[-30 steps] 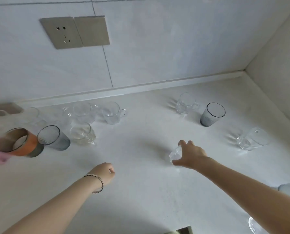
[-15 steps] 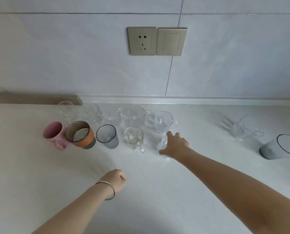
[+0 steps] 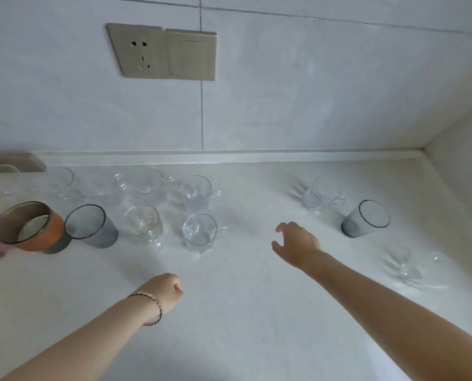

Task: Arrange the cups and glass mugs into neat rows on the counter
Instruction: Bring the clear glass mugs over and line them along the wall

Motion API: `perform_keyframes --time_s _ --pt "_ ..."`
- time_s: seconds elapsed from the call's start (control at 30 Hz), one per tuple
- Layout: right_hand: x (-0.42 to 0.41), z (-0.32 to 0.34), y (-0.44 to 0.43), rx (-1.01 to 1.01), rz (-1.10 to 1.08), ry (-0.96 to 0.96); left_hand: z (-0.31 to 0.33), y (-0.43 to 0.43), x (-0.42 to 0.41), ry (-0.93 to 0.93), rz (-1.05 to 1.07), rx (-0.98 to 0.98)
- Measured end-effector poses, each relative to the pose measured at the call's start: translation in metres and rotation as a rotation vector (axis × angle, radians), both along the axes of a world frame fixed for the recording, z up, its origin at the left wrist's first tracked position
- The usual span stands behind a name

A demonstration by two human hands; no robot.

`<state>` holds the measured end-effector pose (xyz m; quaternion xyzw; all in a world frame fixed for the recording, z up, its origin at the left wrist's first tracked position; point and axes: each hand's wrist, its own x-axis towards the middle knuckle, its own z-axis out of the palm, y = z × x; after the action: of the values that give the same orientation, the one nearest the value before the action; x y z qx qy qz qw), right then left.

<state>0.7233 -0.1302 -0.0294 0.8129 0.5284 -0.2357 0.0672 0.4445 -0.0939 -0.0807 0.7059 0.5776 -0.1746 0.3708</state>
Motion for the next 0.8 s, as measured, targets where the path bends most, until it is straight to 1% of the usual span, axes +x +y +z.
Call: perform_keyframes --time_s 0.17,0.27,0.37,0.5,0.63,0.8 --pt "0.089 0.01 -0.004 0.038 -0.187 -0.128 -0.003 -0.003 0.053 -0.014 -0.077 0.023" --pt "0.122 0.011 0.008 0.085 -0.235 -0.155 -0.002 -0.004 0.073 -0.02 -0.086 0.016" --pt "0.137 0.003 0.022 0.086 -0.216 -0.115 -0.006 -0.005 0.079 -0.004 -0.074 0.008" --pt "0.14 -0.013 0.035 0.015 -0.193 -0.125 -0.007 -0.006 0.071 0.016 -0.023 -0.011" --pt "0.141 -0.021 0.042 0.092 -0.217 -0.155 -0.006 -0.006 0.054 0.033 0.041 -0.02" --pt "0.132 -0.016 0.027 0.084 -0.05 -0.22 -0.006 -0.006 0.026 0.039 0.128 -0.032"
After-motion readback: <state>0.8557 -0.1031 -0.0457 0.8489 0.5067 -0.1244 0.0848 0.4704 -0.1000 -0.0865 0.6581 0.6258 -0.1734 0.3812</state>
